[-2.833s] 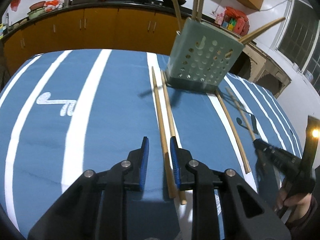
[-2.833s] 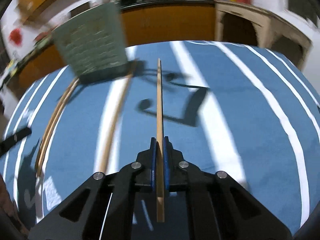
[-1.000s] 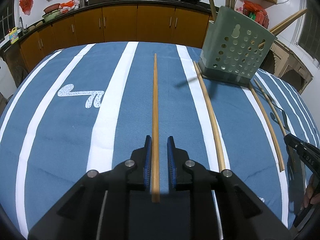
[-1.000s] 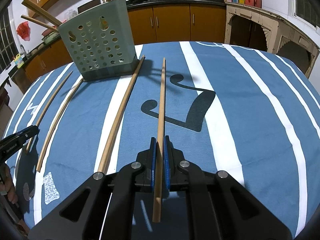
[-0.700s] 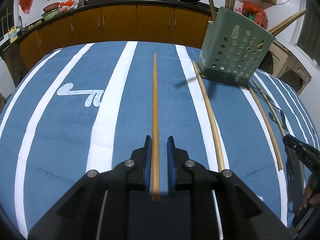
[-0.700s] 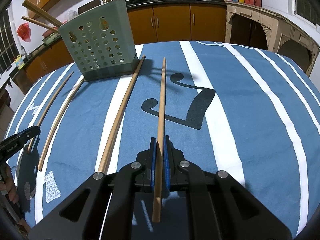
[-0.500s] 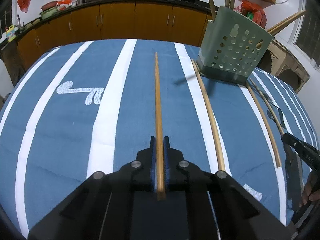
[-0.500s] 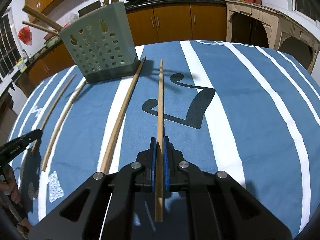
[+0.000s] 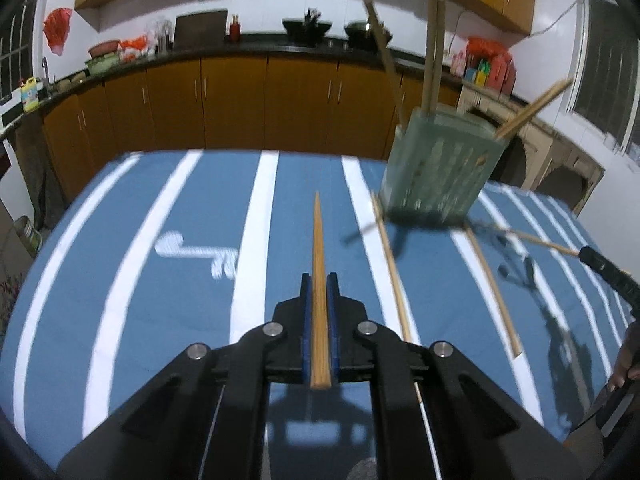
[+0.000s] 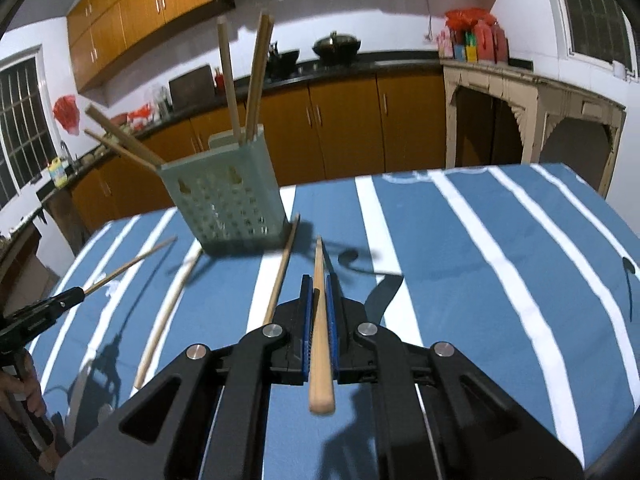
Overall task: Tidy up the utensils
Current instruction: 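Lift the right tool's chopstick upright while the left tool raises its chopstick toward the holder, then drop the right tool's chopstick into the green holder while the left tool releases its chopstick there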
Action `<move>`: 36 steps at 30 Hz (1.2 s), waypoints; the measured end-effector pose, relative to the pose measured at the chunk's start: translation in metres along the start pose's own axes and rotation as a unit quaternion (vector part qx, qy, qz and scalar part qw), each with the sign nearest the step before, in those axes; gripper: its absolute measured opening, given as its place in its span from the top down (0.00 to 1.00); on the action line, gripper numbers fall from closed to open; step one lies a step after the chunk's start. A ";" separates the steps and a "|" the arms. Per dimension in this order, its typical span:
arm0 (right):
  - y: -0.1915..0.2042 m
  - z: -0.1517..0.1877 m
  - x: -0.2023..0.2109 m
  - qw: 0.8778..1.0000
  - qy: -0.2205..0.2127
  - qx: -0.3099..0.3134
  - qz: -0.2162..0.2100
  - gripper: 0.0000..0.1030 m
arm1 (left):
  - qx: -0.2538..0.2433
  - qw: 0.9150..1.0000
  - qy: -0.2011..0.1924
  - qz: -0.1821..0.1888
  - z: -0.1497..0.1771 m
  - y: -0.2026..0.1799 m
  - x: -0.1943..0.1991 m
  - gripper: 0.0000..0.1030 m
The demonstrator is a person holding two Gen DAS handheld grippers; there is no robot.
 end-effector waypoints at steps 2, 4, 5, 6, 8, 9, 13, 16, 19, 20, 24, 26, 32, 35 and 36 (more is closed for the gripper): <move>-0.001 -0.007 0.003 1.000 -0.012 -0.001 -0.001 0.93 | 0.003 1.000 -0.022 0.005 -0.012 0.000 0.011 0.92; -0.001 -0.014 0.007 1.000 -0.023 -0.002 -0.002 0.93 | 0.008 0.999 -0.040 0.010 -0.022 0.000 0.020 0.92; -0.001 -0.017 0.009 1.000 -0.029 -0.003 -0.004 0.93 | 0.011 0.999 -0.048 0.013 -0.026 0.000 0.024 0.92; -0.001 -0.020 0.011 0.999 -0.034 -0.003 -0.005 0.93 | 0.016 0.998 -0.058 0.018 -0.032 0.000 0.029 0.92; 0.000 -0.026 0.014 0.999 -0.044 -0.003 -0.007 0.93 | 0.022 0.997 -0.070 0.023 -0.040 0.000 0.037 0.92; 0.000 -0.027 0.015 0.999 -0.047 -0.003 -0.008 0.93 | 0.023 0.997 -0.075 0.025 -0.044 -0.001 0.039 0.92; 0.004 -0.035 0.020 0.998 -0.059 -0.002 -0.013 0.93 | 0.021 0.995 -0.096 0.029 -0.060 -0.004 0.051 0.92; 0.007 -0.039 0.022 0.998 -0.064 0.001 -0.016 0.93 | 0.015 0.994 -0.105 0.030 -0.068 -0.008 0.056 0.92; 0.011 -0.045 0.025 0.997 -0.071 0.005 -0.020 0.93 | 0.009 0.993 -0.111 0.031 -0.074 -0.013 0.060 0.92; 0.012 -0.046 0.025 0.997 -0.072 0.006 -0.021 0.93 | 0.008 0.993 -0.113 0.031 -0.076 -0.014 0.061 0.92; 0.020 -0.058 0.032 0.996 -0.085 0.012 -0.031 0.93 | 0.002 0.992 -0.123 0.035 -0.087 -0.020 0.068 0.92; 0.025 -0.067 0.039 0.995 -0.096 0.015 -0.039 0.93 | -0.003 0.990 -0.132 0.039 -0.094 -0.025 0.075 0.92; 0.045 -0.098 0.059 0.988 -0.135 0.021 -0.068 0.93 | -0.023 0.984 -0.169 0.055 -0.124 -0.045 0.099 0.92; 0.060 -0.119 0.068 0.983 -0.161 0.025 -0.084 0.93 | -0.026 0.979 -0.190 0.063 -0.140 -0.056 0.109 0.92; 0.063 -0.124 0.070 0.982 -0.167 0.025 -0.088 0.93 | -0.027 0.977 -0.200 0.067 -0.149 -0.062 0.112 0.92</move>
Point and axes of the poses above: each gripper's, at about its wrist camera, not at the fingertips, and x roughly against the way its jaws point, y to its left, z to its underside, the point moved 9 cm from there along -x, roughly the way its jaws point, and after that the axes turned 2 degrees about -x, right-handed, at the moved point
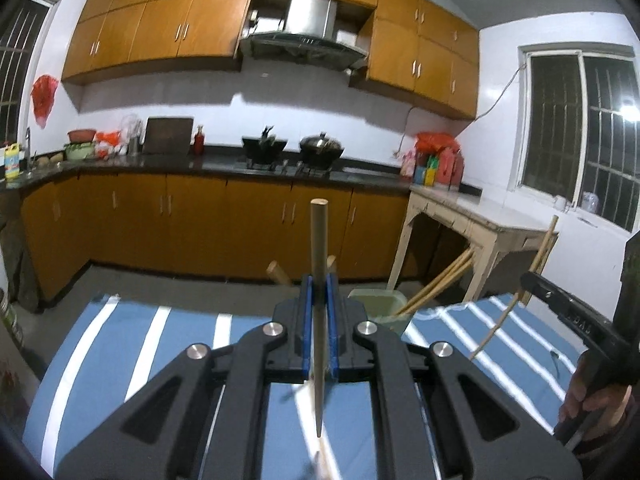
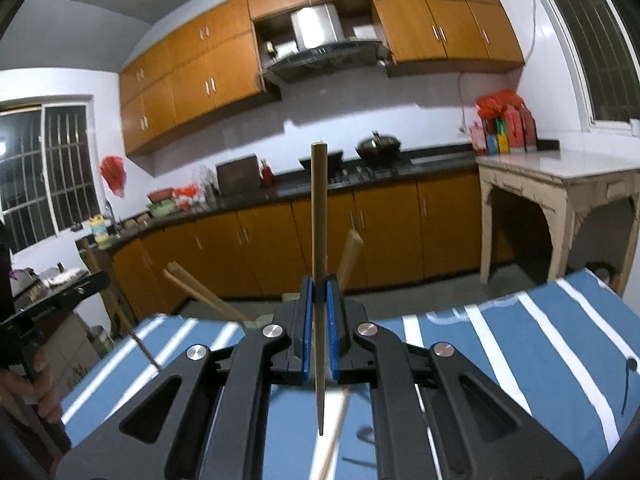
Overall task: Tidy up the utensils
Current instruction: 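Drop the right tool's chopstick into the green holder while the left tool releases its chopstick there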
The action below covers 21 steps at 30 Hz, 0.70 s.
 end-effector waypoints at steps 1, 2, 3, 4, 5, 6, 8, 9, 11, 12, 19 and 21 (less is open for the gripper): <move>0.004 -0.007 -0.001 1.000 -0.008 0.001 -0.005 0.93 | 0.000 1.000 -0.009 0.003 -0.007 -0.005 -0.001 0.92; 0.008 -0.014 -0.002 1.000 -0.018 0.003 -0.007 0.93 | -0.001 1.000 -0.016 0.004 -0.012 -0.007 -0.003 0.92; 0.011 -0.020 -0.004 1.000 -0.027 0.005 -0.009 0.93 | 0.000 1.000 -0.025 0.005 -0.020 -0.012 -0.005 0.92; 0.011 -0.025 -0.005 0.999 -0.034 0.007 -0.010 0.93 | 0.001 0.999 -0.034 0.005 -0.029 -0.015 -0.009 0.92; 0.012 -0.030 -0.007 0.999 -0.042 0.006 -0.011 0.93 | 0.004 0.999 -0.043 0.004 -0.036 -0.018 -0.013 0.92; 0.012 -0.037 -0.010 0.998 -0.053 0.004 -0.012 0.93 | 0.009 0.999 -0.051 0.003 -0.043 -0.020 -0.017 0.92; 0.011 -0.047 -0.015 0.997 -0.070 -0.002 -0.012 0.93 | 0.017 0.998 -0.066 0.000 -0.054 -0.021 -0.025 0.92; 0.010 -0.052 -0.019 0.997 -0.079 -0.005 -0.010 0.93 | 0.022 0.997 -0.072 -0.003 -0.059 -0.021 -0.029 0.92; 0.008 -0.056 -0.023 0.996 -0.090 -0.008 -0.008 0.93 | 0.029 0.996 -0.085 -0.006 -0.069 -0.023 -0.037 0.92; 0.006 -0.059 -0.028 0.995 -0.096 -0.009 -0.005 0.93 | 0.030 0.995 -0.090 -0.008 -0.073 -0.023 -0.041 0.92; -0.001 -0.056 -0.063 0.994 -0.106 -0.013 0.010 0.93 | 0.016 0.993 -0.115 -0.026 -0.088 -0.030 -0.076 0.92; -0.002 -0.048 -0.072 0.995 -0.101 -0.012 0.012 0.93 | 0.019 0.993 -0.110 -0.027 -0.083 -0.030 -0.089 0.92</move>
Point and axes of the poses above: each gripper's, at about its wrist camera, not at the fingertips, and x roughly against the way its jaws point, y to its left, z to its underside, the point moved 9 cm from there along -x, roughly the way its jaws point, and after that the axes turned 2 degrees about -x, right-handed, at the moved point
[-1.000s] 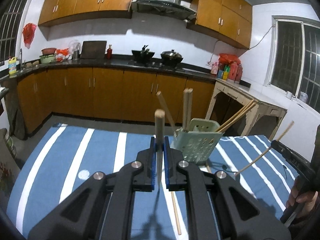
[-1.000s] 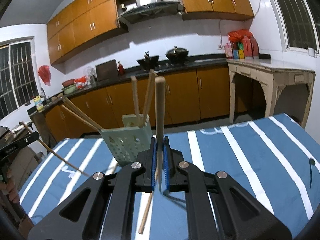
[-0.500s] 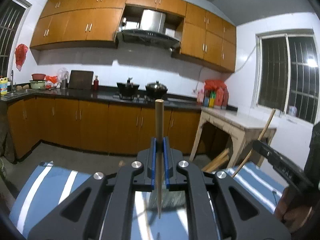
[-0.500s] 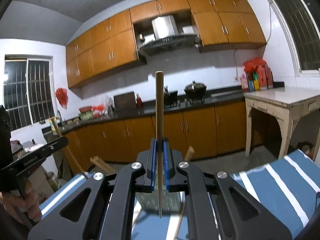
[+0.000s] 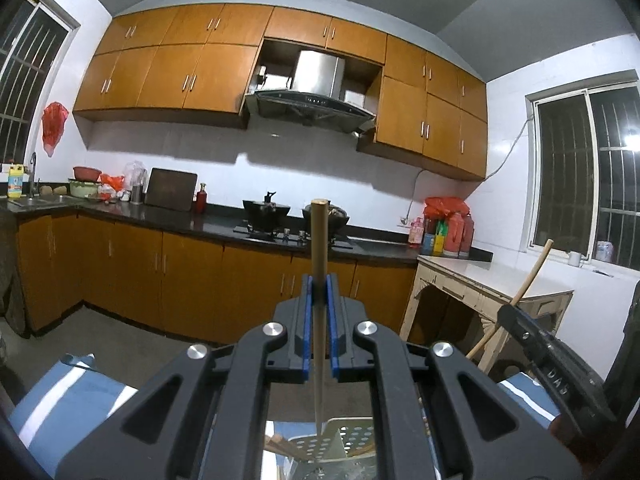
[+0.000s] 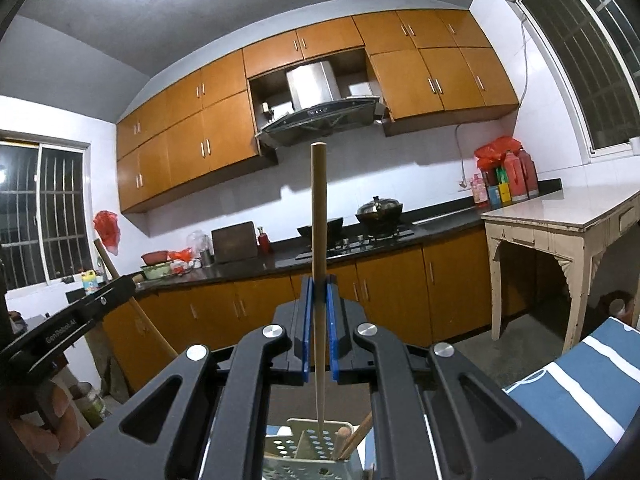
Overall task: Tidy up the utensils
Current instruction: 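Drop the right tool's chopstick into the green holder while the left tool releases its chopstick there, then close the right tool on a chopstick while the left tool grasps another chopstick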
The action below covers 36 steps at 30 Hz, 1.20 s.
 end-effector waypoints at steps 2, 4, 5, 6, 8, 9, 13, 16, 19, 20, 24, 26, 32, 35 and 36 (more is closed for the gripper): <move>-0.001 0.012 -0.007 1.000 0.008 0.003 0.001 0.93 | 0.002 1.000 0.004 -0.003 0.008 0.004 -0.006 0.92; 0.000 0.019 -0.012 1.000 0.016 0.008 0.003 0.93 | 0.005 1.000 0.011 -0.004 0.016 0.007 -0.015 0.92; -0.001 0.023 -0.014 1.000 0.020 0.009 0.004 0.93 | 0.006 1.000 0.015 -0.005 0.019 0.008 -0.018 0.92; -0.001 0.028 -0.015 1.000 0.025 0.011 0.005 0.93 | 0.005 1.000 0.021 -0.006 0.024 0.008 -0.022 0.92; -0.003 0.035 -0.016 0.999 0.035 0.011 0.008 0.93 | 0.005 1.000 0.029 -0.007 0.032 0.009 -0.024 0.92; -0.004 0.038 -0.016 0.999 0.041 0.010 0.008 0.93 | 0.004 0.999 0.036 -0.007 0.037 0.009 -0.026 0.92; -0.004 0.042 -0.012 0.998 0.055 0.007 0.005 0.92 | 0.003 0.999 0.054 -0.006 0.048 0.013 -0.027 0.92; -0.005 0.041 -0.004 0.998 0.061 0.009 0.006 0.92 | 0.005 0.998 0.056 -0.009 0.048 0.017 -0.021 0.90; -0.007 0.036 0.008 0.998 0.063 0.005 0.010 0.92 | 0.006 0.998 0.056 -0.013 0.045 0.022 -0.008 0.90; -0.008 0.034 0.010 0.998 0.063 0.004 0.012 0.92 | 0.005 0.998 0.056 -0.015 0.044 0.024 -0.004 0.90; -0.012 0.028 0.033 0.998 0.062 0.000 0.018 0.92 | 0.006 0.998 0.060 -0.024 0.042 0.030 0.015 0.85; -0.014 0.027 0.042 0.998 0.063 -0.002 0.023 0.92 | 0.006 0.998 0.064 -0.029 0.043 0.035 0.027 0.83; -0.026 0.052 0.075 0.994 0.098 -0.008 0.038 0.78 | 0.005 0.996 0.084 -0.042 0.064 0.054 0.070 0.78; -0.034 0.081 0.085 0.990 0.135 -0.010 0.050 0.73 | 0.008 0.993 0.106 -0.050 0.088 0.067 0.088 0.76; -0.038 0.098 0.086 0.986 0.159 -0.013 0.053 0.73 | 0.007 0.992 0.117 -0.054 0.099 0.071 0.092 0.76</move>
Point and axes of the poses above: each gripper's, at about its wrist camera, not at the fingertips, and x roughly against the way its jaws point, y to its left, z to its underside, the point moved 9 cm from there along -x, roughly the way its jaws point, and after that the axes turned 2 degrees about -x, right-handed, at the moved point
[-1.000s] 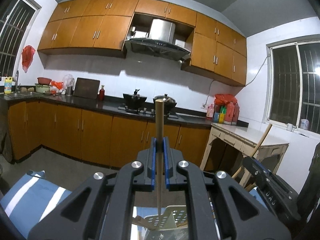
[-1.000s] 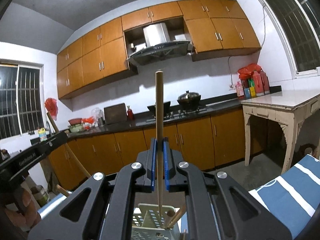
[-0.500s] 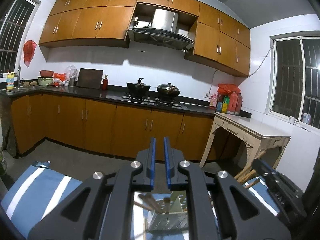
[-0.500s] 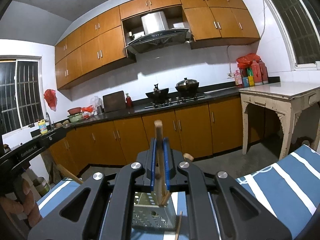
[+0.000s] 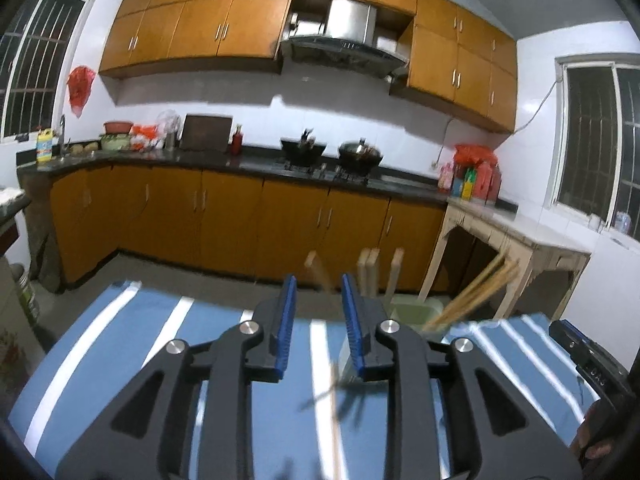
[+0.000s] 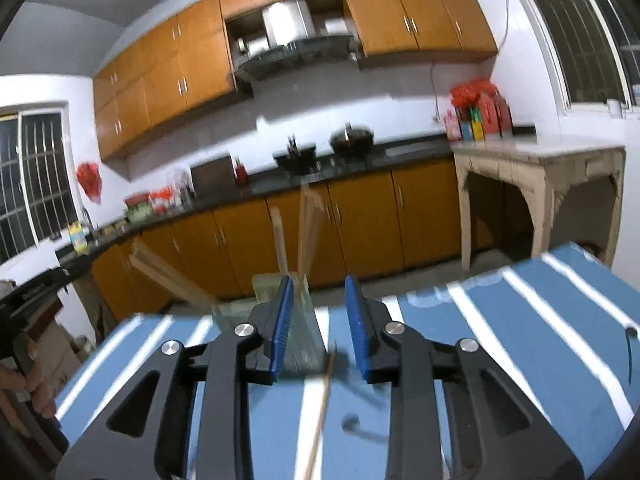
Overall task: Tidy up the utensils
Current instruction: 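Close the right tool on a chopstick while the left tool grasps another chopstick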
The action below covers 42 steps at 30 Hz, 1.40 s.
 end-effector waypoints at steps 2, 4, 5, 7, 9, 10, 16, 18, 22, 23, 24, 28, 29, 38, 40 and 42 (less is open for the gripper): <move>-0.004 0.021 -0.007 1.000 0.030 -0.005 0.004 0.72 | -0.001 1.000 0.026 -0.004 0.025 0.008 -0.002 0.76; -0.008 0.047 -0.018 0.997 0.071 -0.009 0.008 0.72 | -0.001 0.998 0.055 -0.002 0.049 0.012 -0.008 0.76; -0.008 0.058 -0.022 0.996 0.089 -0.011 0.008 0.72 | -0.001 0.998 0.068 -0.001 0.061 0.013 -0.012 0.76; -0.006 0.083 -0.033 0.991 0.131 -0.014 0.003 0.72 | -0.004 0.995 0.099 0.002 0.086 0.013 -0.020 0.75; -0.003 0.108 -0.044 0.985 0.174 -0.011 0.001 0.72 | -0.011 0.993 0.121 0.005 0.104 0.012 -0.027 0.72; 0.000 0.118 -0.050 0.981 0.195 -0.006 0.001 0.72 | -0.017 0.990 0.138 0.008 0.116 0.011 -0.033 0.71; 0.016 0.164 -0.070 0.964 0.264 0.033 0.006 0.72 | -0.035 0.981 0.190 0.019 0.157 0.002 -0.049 0.69; 0.020 0.170 -0.074 0.962 0.271 0.043 0.009 0.72 | -0.037 0.979 0.199 0.021 0.164 0.000 -0.052 0.67; 0.022 0.172 -0.078 0.962 0.259 0.075 0.030 0.77 | -0.042 0.976 0.213 0.029 0.172 -0.009 -0.056 0.66; 0.019 0.171 -0.078 0.963 0.256 0.079 0.039 0.88 | -0.042 0.975 0.217 0.031 0.174 -0.011 -0.058 0.66; 0.017 0.170 -0.078 0.964 0.255 0.072 0.037 0.92 | -0.042 0.974 0.222 0.034 0.177 -0.012 -0.059 0.66; -0.010 0.163 -0.076 0.966 0.249 0.043 0.049 0.93 | -0.039 0.969 0.239 0.046 0.188 -0.021 -0.064 0.66; -0.016 0.161 -0.075 0.967 0.247 0.036 0.056 0.93 | -0.039 0.968 0.242 0.048 0.190 -0.022 -0.065 0.66; -0.074 0.148 -0.067 0.967 0.229 -0.031 0.111 0.93 | -0.069 0.958 0.273 0.048 0.212 -0.039 -0.080 0.67; -0.072 0.148 -0.068 0.967 0.229 -0.027 0.107 0.93 | -0.075 0.955 0.282 0.042 0.218 -0.041 -0.085 0.74; -0.070 0.149 -0.069 0.968 0.229 -0.023 0.103 0.93 | -0.081 0.955 0.282 0.034 0.221 -0.041 -0.087 0.81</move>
Point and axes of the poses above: each gripper's, at about its wrist camera, not at the fingertips, and x roughly against the way its jaws point, y to its left, z to its underside, the point moved 9 cm from there along -x, roughly the way its jaws point, and after that the axes turned 2 degrees about -x, right-handed, at the moved point
